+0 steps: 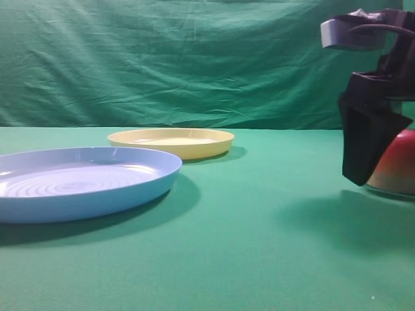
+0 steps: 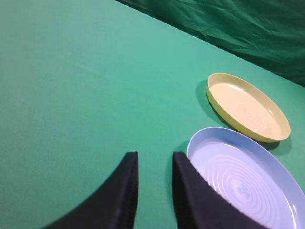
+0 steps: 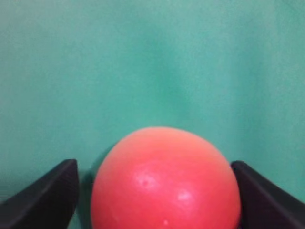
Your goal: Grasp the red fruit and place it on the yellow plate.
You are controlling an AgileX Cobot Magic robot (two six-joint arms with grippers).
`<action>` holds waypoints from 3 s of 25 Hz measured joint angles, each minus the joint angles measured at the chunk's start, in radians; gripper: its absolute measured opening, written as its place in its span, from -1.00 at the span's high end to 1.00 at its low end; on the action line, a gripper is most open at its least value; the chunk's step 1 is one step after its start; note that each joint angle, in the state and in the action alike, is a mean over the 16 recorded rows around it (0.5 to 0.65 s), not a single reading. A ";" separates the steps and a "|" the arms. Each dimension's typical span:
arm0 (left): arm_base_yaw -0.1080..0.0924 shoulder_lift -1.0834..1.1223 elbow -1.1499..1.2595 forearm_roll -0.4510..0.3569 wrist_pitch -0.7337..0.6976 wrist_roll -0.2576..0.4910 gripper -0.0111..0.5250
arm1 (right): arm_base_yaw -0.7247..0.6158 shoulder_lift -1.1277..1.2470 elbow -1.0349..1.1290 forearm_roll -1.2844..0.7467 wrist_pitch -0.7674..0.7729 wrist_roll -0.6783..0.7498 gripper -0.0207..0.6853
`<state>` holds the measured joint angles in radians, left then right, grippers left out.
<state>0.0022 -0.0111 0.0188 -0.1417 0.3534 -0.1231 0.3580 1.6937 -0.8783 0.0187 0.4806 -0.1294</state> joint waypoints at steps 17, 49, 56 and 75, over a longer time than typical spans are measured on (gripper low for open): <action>0.000 0.000 0.000 0.000 0.000 0.000 0.37 | 0.171 0.233 -0.619 0.011 0.016 0.000 0.37; 0.000 0.000 0.000 0.000 0.000 0.000 0.37 | 0.244 0.050 -1.013 -0.113 0.467 0.092 0.47; 0.000 0.000 0.000 0.000 0.000 0.000 0.37 | 0.244 -0.185 -0.931 -0.075 0.580 0.128 0.91; 0.000 0.000 0.000 0.000 0.000 0.000 0.37 | 0.244 -1.009 -0.004 0.008 0.214 0.109 0.94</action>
<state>0.0022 -0.0111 0.0188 -0.1417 0.3534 -0.1231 0.6025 0.6847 -0.8822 0.0270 0.6944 -0.0208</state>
